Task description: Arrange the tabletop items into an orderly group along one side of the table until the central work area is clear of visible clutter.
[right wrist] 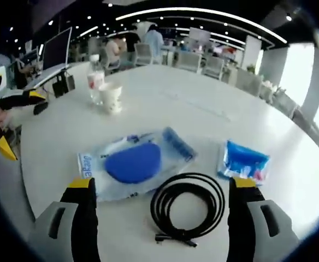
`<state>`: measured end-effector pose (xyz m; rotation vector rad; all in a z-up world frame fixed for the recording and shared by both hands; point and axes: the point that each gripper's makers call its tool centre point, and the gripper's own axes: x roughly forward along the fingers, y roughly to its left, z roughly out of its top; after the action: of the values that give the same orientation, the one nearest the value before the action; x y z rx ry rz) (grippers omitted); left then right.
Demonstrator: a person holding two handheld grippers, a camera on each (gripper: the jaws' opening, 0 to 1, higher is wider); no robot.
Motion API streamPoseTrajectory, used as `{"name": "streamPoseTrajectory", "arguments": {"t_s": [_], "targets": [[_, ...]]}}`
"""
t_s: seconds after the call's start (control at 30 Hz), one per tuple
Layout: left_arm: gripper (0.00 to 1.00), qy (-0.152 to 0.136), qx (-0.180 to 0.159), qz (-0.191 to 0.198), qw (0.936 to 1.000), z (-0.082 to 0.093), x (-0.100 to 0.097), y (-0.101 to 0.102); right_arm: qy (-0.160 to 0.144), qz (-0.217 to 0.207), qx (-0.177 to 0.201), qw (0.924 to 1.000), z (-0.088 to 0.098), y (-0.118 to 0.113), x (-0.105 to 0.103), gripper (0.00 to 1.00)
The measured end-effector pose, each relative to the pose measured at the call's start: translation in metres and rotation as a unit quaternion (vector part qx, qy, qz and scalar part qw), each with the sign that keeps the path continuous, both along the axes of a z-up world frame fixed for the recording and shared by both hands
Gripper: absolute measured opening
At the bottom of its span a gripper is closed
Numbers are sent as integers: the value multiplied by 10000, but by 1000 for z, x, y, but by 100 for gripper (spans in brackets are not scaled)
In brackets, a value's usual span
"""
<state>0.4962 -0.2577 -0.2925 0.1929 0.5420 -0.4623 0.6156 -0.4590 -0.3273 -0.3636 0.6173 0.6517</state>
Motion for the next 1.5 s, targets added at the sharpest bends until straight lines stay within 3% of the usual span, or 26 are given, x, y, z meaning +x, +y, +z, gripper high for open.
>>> {"name": "streamPoseTrajectory", "arguments": {"t_s": [0.27, 0.43, 0.53, 0.77, 0.87, 1.1, 1.23, 1.33, 1.4, 1.5], "targets": [[99, 150, -144, -38, 9998, -2, -3, -4, -43, 205, -34, 9998, 7, 2, 13, 99], [99, 268, -439, 61, 9987, -1, -3, -10, -71, 392, -6, 9992, 10, 6, 28, 99], [99, 165, -699, 165, 9973, 4, 1, -17, -109, 499, -203, 9985, 4, 6, 39, 99], [98, 374, -930, 199, 9948, 1, 3, -35, 59, 676, -5, 9977, -7, 14, 57, 99], [98, 397, -1225, 209, 9915, 2, 5, -46, 71, 821, 30, 9966, -11, 19, 64, 99], [93, 825, -1375, 147, 9870, -16, 7, -65, 74, 888, 70, 9960, -23, 21, 79, 93], [89, 1084, -1652, 379, 9795, -23, 13, -71, 77, 971, 87, 9952, -29, 22, 83, 90], [87, 1127, -1511, 415, 9812, -29, 18, -77, 91, 969, 38, 9952, -35, 20, 89, 85], [85, 1247, -1560, 505, 9785, -34, 20, -81, 177, 999, 117, 9948, -38, 21, 89, 81], [80, 1497, -1805, 698, 9696, -43, 19, -90, 190, 1054, 161, 9941, -39, 23, 90, 76]]}}
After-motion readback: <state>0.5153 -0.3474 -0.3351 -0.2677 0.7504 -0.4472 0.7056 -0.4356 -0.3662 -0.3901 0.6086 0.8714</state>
